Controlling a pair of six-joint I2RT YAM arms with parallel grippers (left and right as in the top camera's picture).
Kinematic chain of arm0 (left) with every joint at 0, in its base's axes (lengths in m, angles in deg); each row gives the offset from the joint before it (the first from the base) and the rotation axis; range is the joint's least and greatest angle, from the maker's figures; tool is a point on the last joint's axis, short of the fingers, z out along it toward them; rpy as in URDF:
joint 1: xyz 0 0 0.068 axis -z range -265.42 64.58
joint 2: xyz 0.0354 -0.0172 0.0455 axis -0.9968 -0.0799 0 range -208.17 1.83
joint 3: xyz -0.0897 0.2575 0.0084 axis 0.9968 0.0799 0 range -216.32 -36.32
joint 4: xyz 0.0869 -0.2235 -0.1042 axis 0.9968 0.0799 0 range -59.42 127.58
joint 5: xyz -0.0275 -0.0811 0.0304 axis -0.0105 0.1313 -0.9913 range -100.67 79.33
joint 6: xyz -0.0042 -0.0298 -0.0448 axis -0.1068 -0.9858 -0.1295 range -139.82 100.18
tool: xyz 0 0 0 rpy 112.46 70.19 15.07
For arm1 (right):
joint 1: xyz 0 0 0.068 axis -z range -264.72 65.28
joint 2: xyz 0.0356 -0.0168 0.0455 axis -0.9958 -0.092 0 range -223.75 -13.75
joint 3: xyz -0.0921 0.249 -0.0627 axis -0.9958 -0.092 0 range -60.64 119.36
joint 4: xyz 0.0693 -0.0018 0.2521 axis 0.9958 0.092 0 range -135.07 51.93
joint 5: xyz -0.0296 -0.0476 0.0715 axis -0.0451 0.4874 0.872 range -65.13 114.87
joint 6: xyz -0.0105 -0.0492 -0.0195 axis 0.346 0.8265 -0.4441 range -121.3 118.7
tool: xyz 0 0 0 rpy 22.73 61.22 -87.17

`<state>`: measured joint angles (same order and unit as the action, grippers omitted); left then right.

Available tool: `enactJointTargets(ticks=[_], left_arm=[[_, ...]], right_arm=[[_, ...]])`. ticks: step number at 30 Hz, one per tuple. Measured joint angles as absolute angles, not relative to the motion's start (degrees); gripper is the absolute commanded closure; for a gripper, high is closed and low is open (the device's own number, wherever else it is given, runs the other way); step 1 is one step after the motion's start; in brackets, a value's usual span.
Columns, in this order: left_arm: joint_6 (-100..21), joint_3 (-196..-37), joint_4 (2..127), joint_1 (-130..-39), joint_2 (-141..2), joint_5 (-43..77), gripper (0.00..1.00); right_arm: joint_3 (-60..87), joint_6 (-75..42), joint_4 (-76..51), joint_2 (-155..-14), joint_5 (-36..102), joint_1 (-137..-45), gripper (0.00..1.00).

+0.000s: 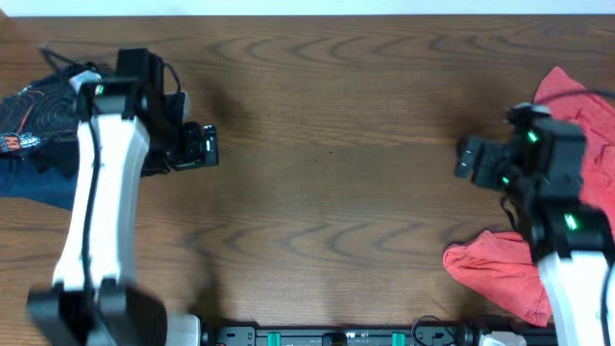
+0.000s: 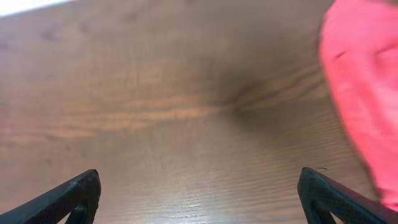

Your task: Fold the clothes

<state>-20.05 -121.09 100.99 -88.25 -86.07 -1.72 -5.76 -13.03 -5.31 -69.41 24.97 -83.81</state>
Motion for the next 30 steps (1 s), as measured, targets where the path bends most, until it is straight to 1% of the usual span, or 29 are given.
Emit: enactJointTargets(ticks=[7, 11, 22, 30], left_arm=[[-20.07, -108.92, 87.83, -86.74, -61.76, -2.31, 0.02], [-20.10, -105.14, 84.62, -86.74, -54.29, -2.36, 0.02], [-20.10, -104.37, 84.34, -86.74, -51.64, -2.36, 0.02], [-20.10, -104.37, 84.34, -86.74, -51.69, -2.36, 0.02]], right_arm=[[-10.27, -13.71, -3.21, -53.97, 18.30, -84.53, 0.01], [-10.92, -13.88, 1.58, -49.97, 16.75, -84.53, 0.01], [-11.32, -13.90, 12.57, -49.69, 15.86, -84.53, 0.01], [-11.34, -13.90, 15.37, -49.65, 15.83, -84.56, 0.01]])
